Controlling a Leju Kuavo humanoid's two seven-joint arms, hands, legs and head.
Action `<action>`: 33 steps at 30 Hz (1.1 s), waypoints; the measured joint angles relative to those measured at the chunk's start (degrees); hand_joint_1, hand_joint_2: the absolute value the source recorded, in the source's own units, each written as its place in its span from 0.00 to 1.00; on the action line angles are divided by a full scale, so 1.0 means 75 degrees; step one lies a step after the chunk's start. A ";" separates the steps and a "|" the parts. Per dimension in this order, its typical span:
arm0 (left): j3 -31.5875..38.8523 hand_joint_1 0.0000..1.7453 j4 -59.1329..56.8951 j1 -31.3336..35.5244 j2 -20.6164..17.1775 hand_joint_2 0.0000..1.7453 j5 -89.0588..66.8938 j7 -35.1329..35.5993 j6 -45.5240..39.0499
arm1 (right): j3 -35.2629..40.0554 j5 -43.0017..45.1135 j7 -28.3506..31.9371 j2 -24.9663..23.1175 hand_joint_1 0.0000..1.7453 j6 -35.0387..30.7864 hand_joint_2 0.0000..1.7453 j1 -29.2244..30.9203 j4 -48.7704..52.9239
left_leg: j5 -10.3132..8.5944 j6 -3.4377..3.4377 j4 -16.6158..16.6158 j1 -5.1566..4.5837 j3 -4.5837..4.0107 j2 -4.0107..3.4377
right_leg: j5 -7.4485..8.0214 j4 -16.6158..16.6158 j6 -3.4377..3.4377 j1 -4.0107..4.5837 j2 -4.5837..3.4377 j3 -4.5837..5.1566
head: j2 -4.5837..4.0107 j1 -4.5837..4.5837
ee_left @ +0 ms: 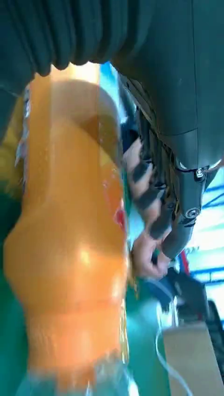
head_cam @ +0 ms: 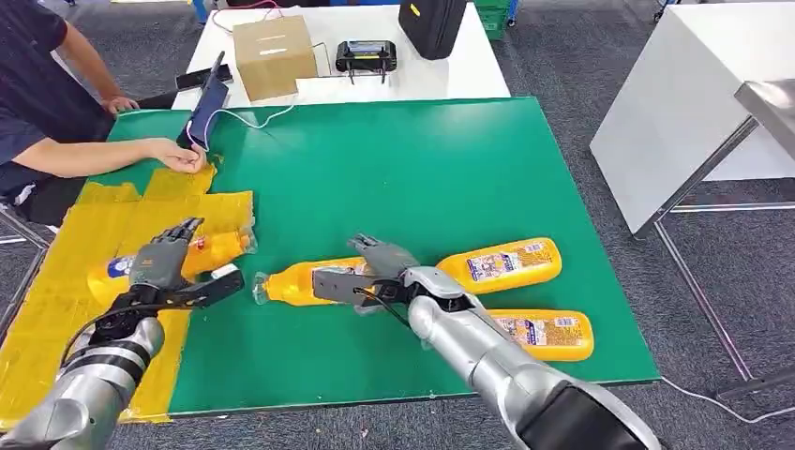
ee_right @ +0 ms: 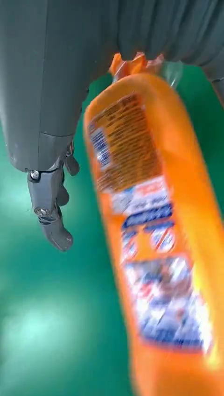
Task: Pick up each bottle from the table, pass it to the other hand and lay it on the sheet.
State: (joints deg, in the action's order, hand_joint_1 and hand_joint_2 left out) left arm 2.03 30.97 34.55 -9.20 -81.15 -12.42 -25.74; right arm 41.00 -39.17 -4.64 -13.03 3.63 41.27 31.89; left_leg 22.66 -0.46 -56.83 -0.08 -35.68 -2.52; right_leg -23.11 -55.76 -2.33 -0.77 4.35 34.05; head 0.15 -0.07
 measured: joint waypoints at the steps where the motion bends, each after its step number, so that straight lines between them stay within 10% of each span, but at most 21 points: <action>1: 0.0000 0.00 0.0000 0.0006 0.0009 0.00 0.0303 -0.0329 0.0102 | 0.0020 -0.0041 -0.0032 0.0000 0.00 0.0009 1.00 0.0031 -0.0111 | 0.0000 0.0000 0.0000 0.0000 0.0000 0.0000 | 0.0000 0.0000 0.0000 0.0000 0.0000 -0.0001 | 0.0000 0.0000; 15: 0.0128 0.00 0.0111 -0.0047 0.0117 0.00 0.2586 -0.2317 0.0659 | 0.0213 -0.0230 -0.0169 0.0038 0.00 0.0090 1.00 0.0248 -0.0734 | 0.0000 0.0000 -0.0001 0.0000 0.0000 -0.0001 | 0.0000 0.0000 0.0000 0.0000 0.0000 0.0000 | 0.0000 0.0000; 16: 0.0201 0.00 0.0212 -0.0074 0.0163 0.00 0.3181 -0.2704 0.0861 | 0.0227 -0.0291 -0.0171 0.0041 0.09 0.0137 1.00 0.0260 -0.0780 | 0.0000 0.0000 -0.0001 0.0000 0.0000 0.0000 | 0.0000 0.0001 0.0000 0.0000 0.0000 0.0000 | 0.0000 0.0000; 17: 0.0279 0.00 0.0331 -0.0099 0.0225 0.00 0.3732 -0.3011 0.1074 | 0.0253 -0.0361 -0.0201 0.0044 1.00 0.0183 1.00 0.0272 -0.0830 | 0.0000 0.0000 -0.0001 0.0000 0.0000 0.0001 | 0.0000 0.0001 0.0000 -0.0001 0.0001 -0.0001 | 0.0000 -0.0003; 33: 0.1113 0.00 0.2442 -0.0377 0.1177 0.00 0.8778 -0.3112 0.3944 | 0.0580 -0.0973 -0.0347 -0.0041 1.00 -0.0012 1.00 0.0244 -0.1317 | 0.0000 0.0000 -0.0001 0.0002 0.0028 -0.0006 | 0.0001 0.0002 0.0000 0.0000 -0.0003 -0.0026 | 0.0000 0.0000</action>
State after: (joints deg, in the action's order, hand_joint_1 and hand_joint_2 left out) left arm 10.38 49.28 31.72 -0.37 -15.31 -35.76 3.84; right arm 45.35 -46.47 -7.24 -13.33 3.54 43.10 22.01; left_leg 22.66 -0.46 -56.83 -0.07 -35.48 -2.56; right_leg -23.11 -55.74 -2.33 -0.76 4.33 33.85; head 0.15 -0.07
